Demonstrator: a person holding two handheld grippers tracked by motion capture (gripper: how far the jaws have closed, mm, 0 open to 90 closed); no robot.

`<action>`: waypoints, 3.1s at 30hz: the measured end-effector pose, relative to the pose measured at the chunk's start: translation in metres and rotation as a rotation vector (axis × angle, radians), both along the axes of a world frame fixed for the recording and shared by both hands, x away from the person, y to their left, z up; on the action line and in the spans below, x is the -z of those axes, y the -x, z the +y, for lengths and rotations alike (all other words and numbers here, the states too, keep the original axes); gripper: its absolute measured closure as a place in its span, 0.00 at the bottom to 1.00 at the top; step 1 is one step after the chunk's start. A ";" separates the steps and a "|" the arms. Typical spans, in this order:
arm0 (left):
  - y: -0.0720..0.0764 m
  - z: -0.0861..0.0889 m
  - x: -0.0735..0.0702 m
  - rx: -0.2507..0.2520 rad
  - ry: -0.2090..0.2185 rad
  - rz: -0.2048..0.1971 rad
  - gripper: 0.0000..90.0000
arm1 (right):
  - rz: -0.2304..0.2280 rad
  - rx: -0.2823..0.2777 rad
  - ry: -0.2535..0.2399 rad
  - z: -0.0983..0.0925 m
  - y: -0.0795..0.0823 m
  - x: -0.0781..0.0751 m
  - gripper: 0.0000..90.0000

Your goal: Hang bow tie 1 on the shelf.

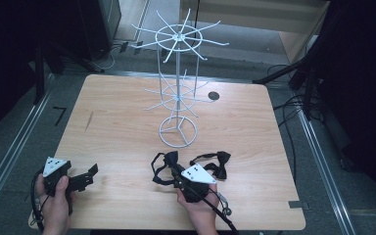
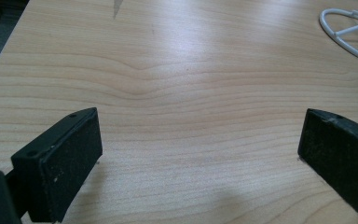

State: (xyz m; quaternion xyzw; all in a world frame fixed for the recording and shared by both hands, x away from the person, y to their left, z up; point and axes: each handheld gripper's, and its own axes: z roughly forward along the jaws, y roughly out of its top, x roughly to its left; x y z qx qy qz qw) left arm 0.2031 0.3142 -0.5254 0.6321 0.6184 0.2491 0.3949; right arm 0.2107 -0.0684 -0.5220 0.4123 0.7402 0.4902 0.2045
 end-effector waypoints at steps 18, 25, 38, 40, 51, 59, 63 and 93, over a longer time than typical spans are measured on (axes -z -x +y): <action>0.000 0.000 0.000 -0.003 -0.001 0.000 0.00 | -0.110 0.060 -0.069 -0.019 0.003 -0.035 0.86; 0.000 0.000 0.000 -0.003 -0.001 -0.001 0.00 | -0.148 0.062 -0.084 -0.020 0.005 -0.048 0.86; 0.000 0.000 0.000 -0.003 -0.001 0.000 0.00 | -0.202 0.072 -0.112 -0.022 0.008 -0.071 0.86; 0.000 0.000 0.000 -0.003 -0.001 -0.001 0.00 | -0.207 0.072 -0.115 -0.023 0.008 -0.074 0.86; 0.000 -0.001 0.000 -0.003 -0.002 -0.003 0.00 | -0.240 0.078 -0.134 -0.025 0.011 -0.085 0.86; 0.000 -0.001 0.000 -0.003 -0.002 -0.004 0.00 | -0.261 0.080 -0.144 -0.025 0.012 -0.092 0.86; 0.000 0.000 0.000 -0.002 -0.003 -0.001 0.00 | -0.265 0.077 -0.147 -0.023 0.012 -0.094 0.86; 0.000 0.000 0.000 0.003 -0.002 0.003 0.00 | -0.233 0.101 -0.162 -0.014 -0.010 -0.101 0.86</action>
